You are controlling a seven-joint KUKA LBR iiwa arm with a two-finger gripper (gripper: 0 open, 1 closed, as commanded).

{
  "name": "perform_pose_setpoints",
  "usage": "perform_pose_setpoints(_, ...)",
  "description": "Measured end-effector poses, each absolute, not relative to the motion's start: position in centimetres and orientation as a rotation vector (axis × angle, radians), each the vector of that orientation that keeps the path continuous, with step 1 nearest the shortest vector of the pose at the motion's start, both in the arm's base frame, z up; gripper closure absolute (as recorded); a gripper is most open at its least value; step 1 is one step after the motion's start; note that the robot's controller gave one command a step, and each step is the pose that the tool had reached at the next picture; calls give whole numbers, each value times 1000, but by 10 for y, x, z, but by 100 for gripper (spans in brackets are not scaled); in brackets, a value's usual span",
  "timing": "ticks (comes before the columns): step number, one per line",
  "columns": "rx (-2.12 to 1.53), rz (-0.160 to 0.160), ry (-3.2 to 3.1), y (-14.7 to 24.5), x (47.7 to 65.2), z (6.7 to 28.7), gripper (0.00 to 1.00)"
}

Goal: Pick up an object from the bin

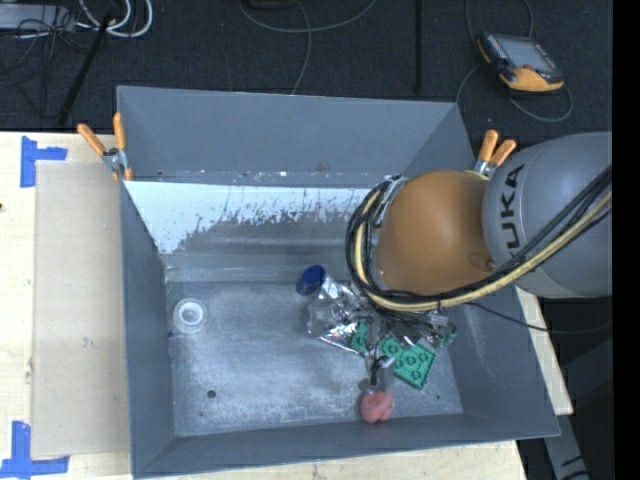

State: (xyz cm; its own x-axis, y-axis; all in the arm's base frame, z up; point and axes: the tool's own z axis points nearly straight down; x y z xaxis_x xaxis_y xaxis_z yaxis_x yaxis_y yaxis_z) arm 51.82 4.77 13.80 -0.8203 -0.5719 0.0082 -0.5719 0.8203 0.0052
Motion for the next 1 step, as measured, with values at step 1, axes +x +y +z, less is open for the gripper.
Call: perform_pose_setpoints(1, 1205, -2, -2903, 53, 598, 73, 0)
